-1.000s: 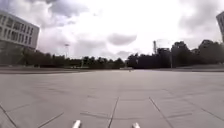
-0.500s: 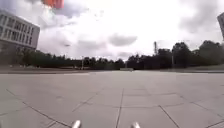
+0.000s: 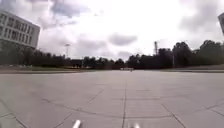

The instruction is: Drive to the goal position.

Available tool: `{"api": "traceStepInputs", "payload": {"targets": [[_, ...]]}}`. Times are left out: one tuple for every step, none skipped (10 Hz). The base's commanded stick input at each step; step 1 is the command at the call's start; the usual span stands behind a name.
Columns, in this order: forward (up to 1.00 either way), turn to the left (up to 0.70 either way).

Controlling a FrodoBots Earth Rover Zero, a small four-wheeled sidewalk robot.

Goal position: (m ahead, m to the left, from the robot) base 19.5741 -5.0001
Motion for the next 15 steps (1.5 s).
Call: {"api": "traceStepInputs", "payload": {"targets": [[0.70,0.00],[0.70,0.00],[0.70,0.00],[0.70,0.00],[0.70,0.00],[0.70,-0.06],[0.70,-0.14],[0.70,-0.23],[0.70,-0.32],[0.70,-0.35],[0.70,-0.34],[0.70,-0.23],[0.70,-0.01],[0.70,0.00],[0.70,0.00]]}}
